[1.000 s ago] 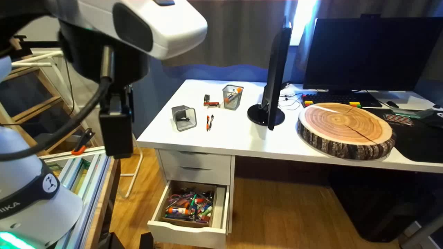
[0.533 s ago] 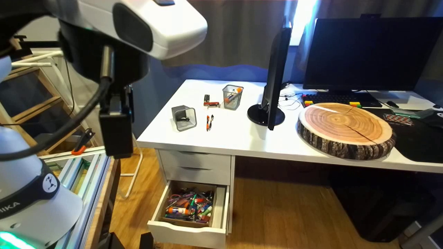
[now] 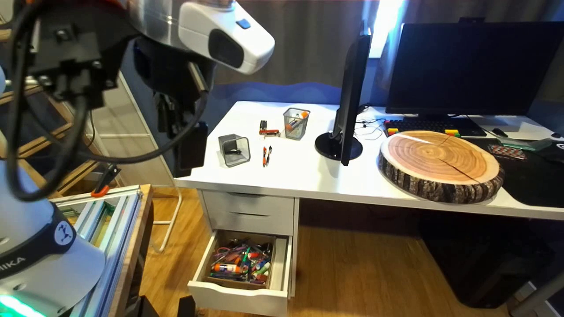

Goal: Put the grey basket in its upright position

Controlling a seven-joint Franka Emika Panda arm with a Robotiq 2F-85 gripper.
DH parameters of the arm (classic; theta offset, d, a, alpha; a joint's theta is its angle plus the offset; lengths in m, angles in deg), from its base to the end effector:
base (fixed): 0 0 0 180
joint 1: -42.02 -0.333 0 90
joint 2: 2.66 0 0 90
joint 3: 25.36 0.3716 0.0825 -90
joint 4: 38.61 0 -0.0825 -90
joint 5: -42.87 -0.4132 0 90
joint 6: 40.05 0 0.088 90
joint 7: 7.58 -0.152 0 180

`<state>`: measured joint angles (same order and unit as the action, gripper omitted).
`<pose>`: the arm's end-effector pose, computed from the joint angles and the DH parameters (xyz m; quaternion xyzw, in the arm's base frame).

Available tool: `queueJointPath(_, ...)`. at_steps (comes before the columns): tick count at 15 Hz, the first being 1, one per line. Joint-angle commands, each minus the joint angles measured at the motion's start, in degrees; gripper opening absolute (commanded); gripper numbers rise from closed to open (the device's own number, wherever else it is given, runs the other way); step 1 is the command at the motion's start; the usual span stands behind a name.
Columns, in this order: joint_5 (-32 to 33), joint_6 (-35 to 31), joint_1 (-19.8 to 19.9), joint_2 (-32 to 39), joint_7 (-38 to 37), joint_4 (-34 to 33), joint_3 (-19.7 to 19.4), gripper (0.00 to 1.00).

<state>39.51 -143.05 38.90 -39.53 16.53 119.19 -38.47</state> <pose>0.2754 -0.0326 0.3639 -0.9718 -0.1424 0.1306 0.1349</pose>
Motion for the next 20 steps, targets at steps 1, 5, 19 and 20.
queueJointPath(1, -7.2, -4.5, -5.8, 6.3, 2.5, -1.1, 3.6, 1.0)
queueJointPath(5, -13.9, -9.6, -12.0, 17.3, 6.3, -2.9, 7.3, 1.0)
queueJointPath(19, -16.7, -13.3, -11.8, 28.5, 9.3, -5.1, 16.8, 1.0)
queueJointPath(20, -20.6, -15.9, -12.3, 29.4, 12.4, -5.1, 16.6, 1.0)
